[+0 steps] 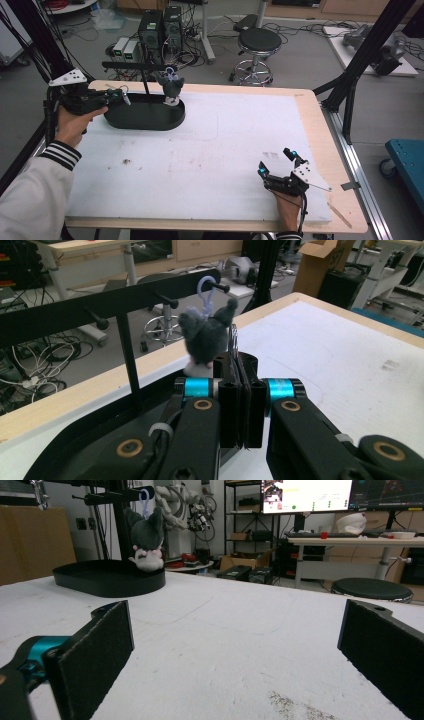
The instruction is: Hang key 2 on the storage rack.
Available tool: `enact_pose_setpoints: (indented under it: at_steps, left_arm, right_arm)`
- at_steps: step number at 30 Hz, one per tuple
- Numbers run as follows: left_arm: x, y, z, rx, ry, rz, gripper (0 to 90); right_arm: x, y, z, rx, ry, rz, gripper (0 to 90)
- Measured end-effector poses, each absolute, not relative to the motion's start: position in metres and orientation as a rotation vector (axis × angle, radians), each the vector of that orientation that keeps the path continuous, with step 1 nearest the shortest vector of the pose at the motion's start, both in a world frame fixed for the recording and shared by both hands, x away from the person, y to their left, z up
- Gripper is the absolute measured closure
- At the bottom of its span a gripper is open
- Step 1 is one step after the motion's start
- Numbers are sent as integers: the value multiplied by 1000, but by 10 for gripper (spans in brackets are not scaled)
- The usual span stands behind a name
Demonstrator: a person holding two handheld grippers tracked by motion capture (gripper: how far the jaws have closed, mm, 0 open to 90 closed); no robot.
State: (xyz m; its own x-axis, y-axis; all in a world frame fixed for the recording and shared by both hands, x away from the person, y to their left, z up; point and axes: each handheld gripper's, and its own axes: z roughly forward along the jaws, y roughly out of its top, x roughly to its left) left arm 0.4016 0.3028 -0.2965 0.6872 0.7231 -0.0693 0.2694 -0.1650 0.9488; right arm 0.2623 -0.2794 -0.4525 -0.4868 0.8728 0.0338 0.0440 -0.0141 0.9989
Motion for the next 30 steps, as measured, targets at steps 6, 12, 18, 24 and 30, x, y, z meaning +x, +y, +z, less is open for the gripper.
enact_pose_setpoints:
  at_steps: [6, 12, 18, 24, 30]
  left_arm:
    - [416, 298, -294, 1715, 783, 488, 882]
    - [432, 290, -290, 1699, 771, 478, 881]
    - [445, 283, -293, 1666, 768, 459, 882]
    - [456, 284, -300, 1654, 793, 445, 881]
    - [465, 279, -296, 1637, 781, 447, 882]
  right_arm:
    - [262, -279, -452, 972, 1594, 1576, 6]
    - [262, -279, -452, 976, 1597, 1578, 6]
    - [262, -280, -453, 975, 1593, 1579, 7]
    - [262, -280, -453, 976, 1593, 1578, 6]
    - [262, -279, -452, 977, 1594, 1577, 6]
